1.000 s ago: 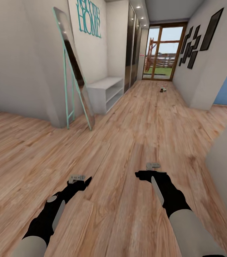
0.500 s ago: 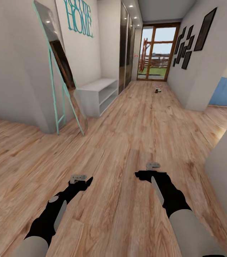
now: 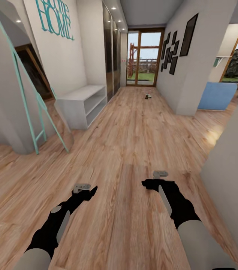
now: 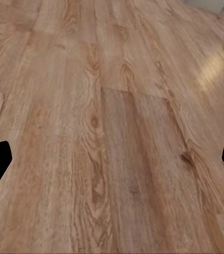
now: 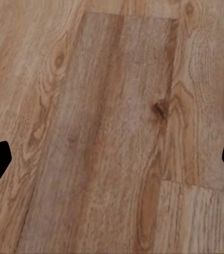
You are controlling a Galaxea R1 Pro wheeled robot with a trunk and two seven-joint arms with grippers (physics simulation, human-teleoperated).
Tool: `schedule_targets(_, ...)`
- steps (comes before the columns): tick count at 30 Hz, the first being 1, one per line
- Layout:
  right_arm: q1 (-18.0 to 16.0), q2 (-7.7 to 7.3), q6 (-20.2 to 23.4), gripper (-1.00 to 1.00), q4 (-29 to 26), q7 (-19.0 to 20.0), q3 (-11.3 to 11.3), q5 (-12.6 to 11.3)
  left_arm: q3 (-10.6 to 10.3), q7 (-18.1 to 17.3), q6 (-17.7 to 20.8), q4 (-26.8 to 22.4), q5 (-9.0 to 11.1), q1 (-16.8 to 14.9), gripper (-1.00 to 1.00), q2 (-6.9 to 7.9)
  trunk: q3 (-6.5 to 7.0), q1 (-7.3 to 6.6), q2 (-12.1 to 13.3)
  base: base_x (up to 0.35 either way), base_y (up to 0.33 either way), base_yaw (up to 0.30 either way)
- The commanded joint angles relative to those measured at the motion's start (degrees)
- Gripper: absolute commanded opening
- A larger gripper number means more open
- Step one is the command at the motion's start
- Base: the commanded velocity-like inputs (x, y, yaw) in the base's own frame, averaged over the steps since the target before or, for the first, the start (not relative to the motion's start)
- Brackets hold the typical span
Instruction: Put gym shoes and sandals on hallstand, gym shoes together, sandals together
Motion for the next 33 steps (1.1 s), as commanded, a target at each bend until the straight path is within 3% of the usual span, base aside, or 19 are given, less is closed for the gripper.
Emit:
schedule_targets(1,-0.03,0.01,0.26,1.0,-0.05,0.1,-0.01,-0.03,0.31,-0.47,0.32,-0.06,0.13,-0.02,1.0,-0.07,0.01,0.03,-0.02,0.348,0.0,-0.231)
schedule_targets(7,-0.03,0.04,0.26,1.0,0.04,0.1,-0.01,-0.02,0.33,-0.47,0.32,-0.06,0.13,-0.01,1.0,-0.06,0.31,0.03,-0.02,0.348,0.0,-0.139)
schedule_targets(33,-0.03,0.03,0.26,1.0,-0.01,0.36,0.09,0.06,0.33,-0.47,0.32,-0.06,0.22,-0.01,1.0,-0.07,0.32,0.03,-0.02,0.348,0.0,-0.002)
